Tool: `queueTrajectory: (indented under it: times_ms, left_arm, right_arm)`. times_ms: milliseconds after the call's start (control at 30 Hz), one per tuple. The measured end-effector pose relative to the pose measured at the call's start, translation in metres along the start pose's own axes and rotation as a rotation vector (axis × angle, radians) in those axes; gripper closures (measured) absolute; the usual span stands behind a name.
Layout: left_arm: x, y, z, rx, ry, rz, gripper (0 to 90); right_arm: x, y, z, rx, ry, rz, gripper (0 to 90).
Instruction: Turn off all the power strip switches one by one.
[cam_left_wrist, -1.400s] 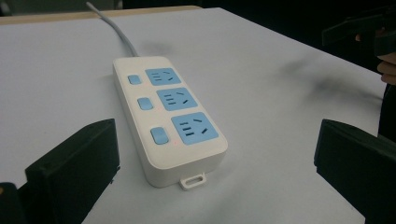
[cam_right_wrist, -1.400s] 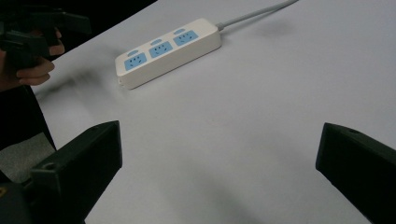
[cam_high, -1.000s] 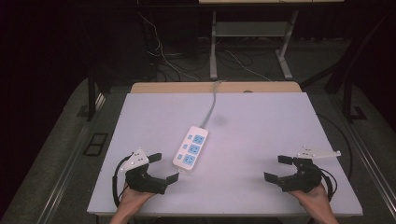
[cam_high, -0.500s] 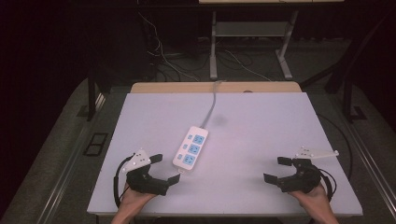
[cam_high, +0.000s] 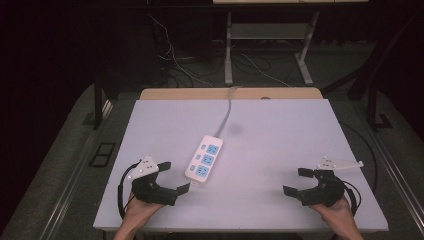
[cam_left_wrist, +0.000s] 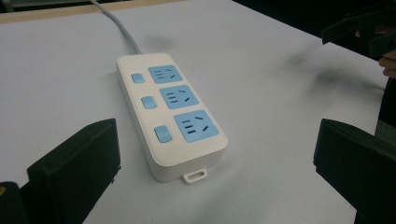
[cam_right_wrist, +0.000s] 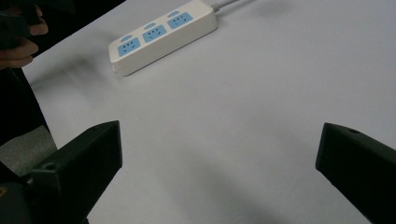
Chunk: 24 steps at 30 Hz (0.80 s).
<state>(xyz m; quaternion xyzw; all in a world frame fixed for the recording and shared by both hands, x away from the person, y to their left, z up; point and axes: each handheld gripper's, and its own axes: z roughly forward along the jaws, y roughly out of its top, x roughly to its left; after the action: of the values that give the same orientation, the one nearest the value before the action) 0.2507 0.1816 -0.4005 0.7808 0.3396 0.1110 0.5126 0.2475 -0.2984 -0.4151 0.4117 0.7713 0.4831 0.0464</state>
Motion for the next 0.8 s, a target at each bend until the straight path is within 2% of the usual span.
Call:
queueTrajectory:
  times_ms: [167, 433, 600, 800]
  left_arm:
    - [0.002, 0.006, 0.003, 0.019, -0.012, -0.003, 0.0]
    - [0.006, 0.021, 0.007, 0.056, -0.022, 0.016, 0.0]
    - [0.008, 0.029, 0.012, 0.094, -0.033, 0.031, 0.0]
    - [0.011, 0.036, 0.018, 0.123, -0.047, 0.028, 0.0]
  right_arm:
    - [0.000, 0.000, -0.001, -0.001, -0.003, 0.000, 0.4]
    - [0.001, 0.000, 0.000, 0.004, -0.004, -0.004, 0.4]
    - [0.001, 0.000, -0.001, 0.002, -0.005, -0.003, 0.4]
    - [0.001, 0.000, -0.001, 0.003, -0.005, -0.004, 0.4]
